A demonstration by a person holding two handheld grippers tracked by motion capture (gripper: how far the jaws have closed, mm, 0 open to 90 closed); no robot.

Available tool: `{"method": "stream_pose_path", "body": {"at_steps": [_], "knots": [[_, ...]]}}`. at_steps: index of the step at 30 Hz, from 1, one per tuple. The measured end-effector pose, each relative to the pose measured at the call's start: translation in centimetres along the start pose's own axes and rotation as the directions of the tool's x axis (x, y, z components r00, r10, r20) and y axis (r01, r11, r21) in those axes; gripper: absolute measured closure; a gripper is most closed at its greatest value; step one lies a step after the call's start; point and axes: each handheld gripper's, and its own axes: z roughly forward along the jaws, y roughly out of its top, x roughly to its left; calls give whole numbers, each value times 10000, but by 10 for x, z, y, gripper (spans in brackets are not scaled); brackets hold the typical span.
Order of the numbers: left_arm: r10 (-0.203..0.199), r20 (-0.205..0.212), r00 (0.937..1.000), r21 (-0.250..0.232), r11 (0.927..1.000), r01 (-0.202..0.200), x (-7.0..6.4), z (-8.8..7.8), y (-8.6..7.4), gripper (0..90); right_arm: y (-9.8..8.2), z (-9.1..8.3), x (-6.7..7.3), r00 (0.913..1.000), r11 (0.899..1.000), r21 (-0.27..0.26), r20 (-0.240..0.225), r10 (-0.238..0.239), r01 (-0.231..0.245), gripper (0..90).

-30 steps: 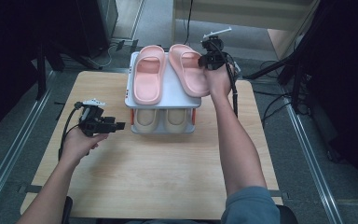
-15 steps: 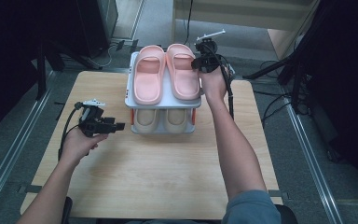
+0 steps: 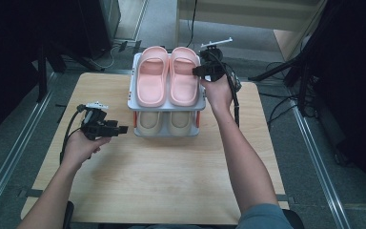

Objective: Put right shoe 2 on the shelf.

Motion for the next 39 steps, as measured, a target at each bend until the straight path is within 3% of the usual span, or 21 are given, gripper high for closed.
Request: {"method": "stream_pose_path", "body": {"at_steps": [3, 15, 20, 28, 33, 39], "knots": [[-7, 8, 10000, 0, 10000, 7, 1, 0, 0, 408, -2, -2, 1, 9996, 9999, -52, -258, 84, -86, 677], [-55, -3, 10000, 11, 10000, 55, 2, 1, 0, 407, -9, -5, 0, 9983, 9999, -152, -586, -62, 53, 638], [-72, 34, 10000, 46, 10000, 72, 2, 1, 1, 407, -15, -8, -2, 9955, 9976, -490, -787, -528, 491, 593], [-28, 53, 10000, 114, 9999, 27, 2, 1, 1, 406, -23, -24, -6, 9912, 9954, -726, -1118, -703, 624, 596], [-62, 25, 10000, 121, 9999, 62, 1, 1, 1, 406, -30, -35, -11, 9843, 9930, -995, -1579, -789, 637, 634], [-96, 1, 10000, 87, 9999, 96, 2, 1, 0, 406, -39, -47, -10, 9721, 9878, -1217, -2012, -1207, 975, 683]]}}
